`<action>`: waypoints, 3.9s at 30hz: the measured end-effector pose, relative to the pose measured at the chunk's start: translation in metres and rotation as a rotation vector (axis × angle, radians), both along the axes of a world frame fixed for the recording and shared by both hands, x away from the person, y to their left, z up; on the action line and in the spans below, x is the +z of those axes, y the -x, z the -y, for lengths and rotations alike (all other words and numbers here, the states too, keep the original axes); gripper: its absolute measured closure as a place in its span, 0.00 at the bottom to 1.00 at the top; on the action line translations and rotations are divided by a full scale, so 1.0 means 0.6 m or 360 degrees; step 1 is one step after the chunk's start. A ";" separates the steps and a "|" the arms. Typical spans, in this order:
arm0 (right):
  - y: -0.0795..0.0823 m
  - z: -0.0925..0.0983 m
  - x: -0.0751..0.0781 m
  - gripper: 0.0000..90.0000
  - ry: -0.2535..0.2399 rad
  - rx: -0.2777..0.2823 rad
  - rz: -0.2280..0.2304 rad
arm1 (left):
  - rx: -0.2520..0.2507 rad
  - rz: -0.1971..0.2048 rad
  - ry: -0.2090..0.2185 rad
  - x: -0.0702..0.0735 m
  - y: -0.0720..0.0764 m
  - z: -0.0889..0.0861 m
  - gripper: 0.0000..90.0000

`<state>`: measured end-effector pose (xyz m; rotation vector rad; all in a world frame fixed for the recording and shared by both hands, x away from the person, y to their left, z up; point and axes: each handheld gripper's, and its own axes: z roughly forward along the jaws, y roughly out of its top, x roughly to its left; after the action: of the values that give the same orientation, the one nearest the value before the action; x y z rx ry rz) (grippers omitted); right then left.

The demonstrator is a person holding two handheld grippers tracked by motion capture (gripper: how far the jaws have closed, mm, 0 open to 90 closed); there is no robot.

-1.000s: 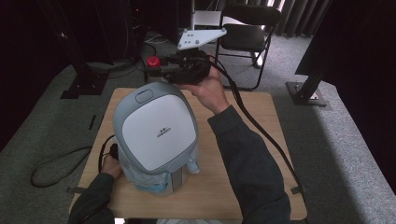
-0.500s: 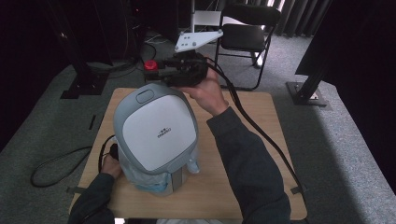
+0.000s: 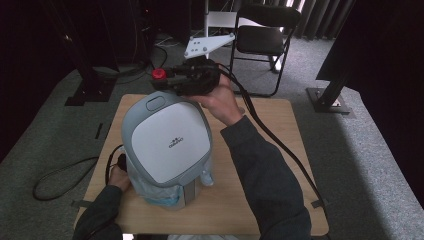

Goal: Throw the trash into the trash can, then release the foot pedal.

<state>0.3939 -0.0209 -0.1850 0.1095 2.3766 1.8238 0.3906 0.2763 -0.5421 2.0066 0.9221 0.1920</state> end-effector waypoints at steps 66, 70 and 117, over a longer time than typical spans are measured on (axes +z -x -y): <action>-0.022 0.041 -0.006 0.54 -0.0084 -0.0247 0.0057 | -0.0014 -0.0003 -0.0004 0.000 -0.001 0.001 1.00; -0.018 0.042 -0.005 0.54 -0.0073 -0.0276 0.0098 | -0.0014 -0.0004 -0.0004 0.000 -0.001 0.001 1.00; -0.088 0.147 -0.178 0.49 -0.0028 -0.0784 -0.0047 | 0.0021 0.0035 0.0062 0.004 0.004 -0.009 1.00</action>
<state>0.4469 -0.1094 -0.2920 0.6622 2.1002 1.6082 0.3885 0.2817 -0.5399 1.9593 0.9187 0.2015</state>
